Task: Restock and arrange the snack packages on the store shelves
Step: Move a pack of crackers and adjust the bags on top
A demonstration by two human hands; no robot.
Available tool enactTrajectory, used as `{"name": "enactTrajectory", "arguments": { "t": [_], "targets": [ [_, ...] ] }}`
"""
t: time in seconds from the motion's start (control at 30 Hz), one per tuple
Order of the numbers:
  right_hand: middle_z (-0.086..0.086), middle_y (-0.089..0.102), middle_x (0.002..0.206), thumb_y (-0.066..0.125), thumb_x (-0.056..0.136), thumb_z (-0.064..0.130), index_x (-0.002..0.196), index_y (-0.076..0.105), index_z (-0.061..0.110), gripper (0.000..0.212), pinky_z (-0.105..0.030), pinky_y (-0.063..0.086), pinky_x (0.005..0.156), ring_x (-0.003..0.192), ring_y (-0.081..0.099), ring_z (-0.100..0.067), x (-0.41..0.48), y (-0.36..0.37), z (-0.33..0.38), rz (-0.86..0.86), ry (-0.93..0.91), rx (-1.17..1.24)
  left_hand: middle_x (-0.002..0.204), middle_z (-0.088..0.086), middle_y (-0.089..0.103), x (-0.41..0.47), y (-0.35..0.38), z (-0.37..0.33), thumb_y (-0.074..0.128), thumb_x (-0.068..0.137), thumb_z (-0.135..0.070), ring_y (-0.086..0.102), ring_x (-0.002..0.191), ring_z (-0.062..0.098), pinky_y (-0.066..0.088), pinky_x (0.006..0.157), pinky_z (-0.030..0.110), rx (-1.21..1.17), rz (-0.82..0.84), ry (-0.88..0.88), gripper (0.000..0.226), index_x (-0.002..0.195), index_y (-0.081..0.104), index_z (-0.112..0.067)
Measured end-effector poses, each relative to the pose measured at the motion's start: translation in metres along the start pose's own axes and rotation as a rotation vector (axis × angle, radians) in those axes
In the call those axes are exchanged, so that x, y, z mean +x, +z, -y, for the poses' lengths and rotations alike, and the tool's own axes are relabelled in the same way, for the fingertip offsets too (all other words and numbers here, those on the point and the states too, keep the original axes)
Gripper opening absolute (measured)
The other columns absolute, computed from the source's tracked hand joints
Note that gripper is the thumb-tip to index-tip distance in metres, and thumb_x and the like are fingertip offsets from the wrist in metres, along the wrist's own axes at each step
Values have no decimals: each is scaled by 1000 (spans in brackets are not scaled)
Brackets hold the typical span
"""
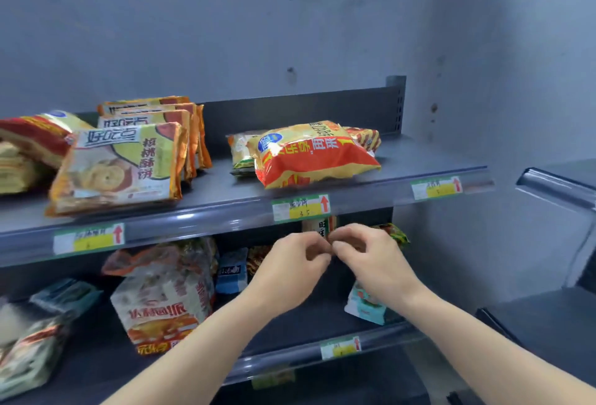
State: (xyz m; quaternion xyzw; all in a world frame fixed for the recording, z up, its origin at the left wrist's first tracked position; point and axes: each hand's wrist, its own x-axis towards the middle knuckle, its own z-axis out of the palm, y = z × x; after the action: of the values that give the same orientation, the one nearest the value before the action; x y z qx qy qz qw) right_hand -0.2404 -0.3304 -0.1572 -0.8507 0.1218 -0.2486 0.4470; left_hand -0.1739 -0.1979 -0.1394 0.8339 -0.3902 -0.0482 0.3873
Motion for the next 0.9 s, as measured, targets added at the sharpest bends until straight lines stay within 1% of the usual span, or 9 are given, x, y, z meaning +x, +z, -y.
{"name": "enactTrajectory", "arguments": {
  "t": [0.1, 0.27, 0.37, 0.47, 0.53, 0.6, 0.73, 0.83, 0.9],
  "targets": [
    [7, 70, 91, 59, 89, 16, 95, 69, 21, 13, -18, 49, 78, 88, 64, -7, -2, -20, 27, -104, -57, -12, 85, -9, 66, -7, -21, -24, 57, 90, -21, 61, 78, 8, 49, 72, 21, 7, -79, 65, 12, 90, 67, -26],
    [7, 69, 88, 59, 90, 17, 90, 68, 23, 10, -12, 45, 72, 86, 64, -7, 14, -53, 54, -226, -104, -12, 84, -4, 66, 6, -49, -54, 57, 91, -18, 61, 76, 11, 50, 64, 18, -61, -203, 145, 12, 88, 66, -25],
    [8, 67, 90, 58, 92, 18, 93, 67, 21, 10, -8, 43, 68, 86, 62, -4, 28, -64, 70, -226, -166, -9, 85, -2, 66, 20, -63, -63, 58, 91, -14, 62, 77, 11, 50, 62, 16, -85, -287, 161, 13, 85, 65, -23],
    [7, 66, 92, 56, 93, 20, 95, 66, 20, 10, -7, 45, 63, 87, 61, -3, 50, -66, 87, -182, -215, 13, 86, 2, 67, 37, -80, -63, 56, 91, -9, 63, 76, 12, 54, 63, 23, -131, -394, 121, 18, 82, 65, -22],
    [4, 67, 93, 56, 93, 21, 97, 66, 20, 11, -16, 51, 69, 88, 63, -9, 70, -62, 96, -148, -250, 11, 84, 1, 67, 52, -96, -57, 53, 91, -5, 62, 75, 13, 53, 66, 27, -171, -503, 79, 23, 80, 65, -22],
    [4, 68, 94, 57, 92, 20, 99, 68, 18, 13, -23, 51, 79, 90, 64, -12, 88, -58, 104, -126, -282, -11, 83, 0, 65, 67, -112, -47, 51, 90, -2, 61, 77, 15, 51, 69, 29, -194, -582, 21, 22, 86, 65, -18],
    [2, 66, 105, 54, 93, 18, 111, 65, 11, 22, -17, 42, 83, 97, 60, -10, 139, -50, 118, -30, -318, -53, 78, 2, 56, 105, -132, -21, 48, 89, -1, 52, 68, 14, 39, 53, 23, -193, -615, -225, 20, 101, 61, -9],
    [-3, 66, 113, 53, 94, 23, 114, 64, 9, 26, -24, 46, 83, 99, 60, -16, 181, -37, 126, 96, -270, -139, 83, 8, 56, 133, -138, -7, 52, 90, -8, 52, 77, 22, 42, 64, 25, -144, -535, -448, 9, 88, 61, -6],
    [-6, 67, 113, 54, 94, 27, 113, 65, 8, 30, -30, 49, 84, 100, 61, -20, 210, -25, 127, 197, -197, -223, 81, 7, 56, 149, -136, -3, 56, 93, -22, 53, 78, 21, 46, 70, 30, -92, -477, -596, 17, 90, 57, -5]
  ]
}}
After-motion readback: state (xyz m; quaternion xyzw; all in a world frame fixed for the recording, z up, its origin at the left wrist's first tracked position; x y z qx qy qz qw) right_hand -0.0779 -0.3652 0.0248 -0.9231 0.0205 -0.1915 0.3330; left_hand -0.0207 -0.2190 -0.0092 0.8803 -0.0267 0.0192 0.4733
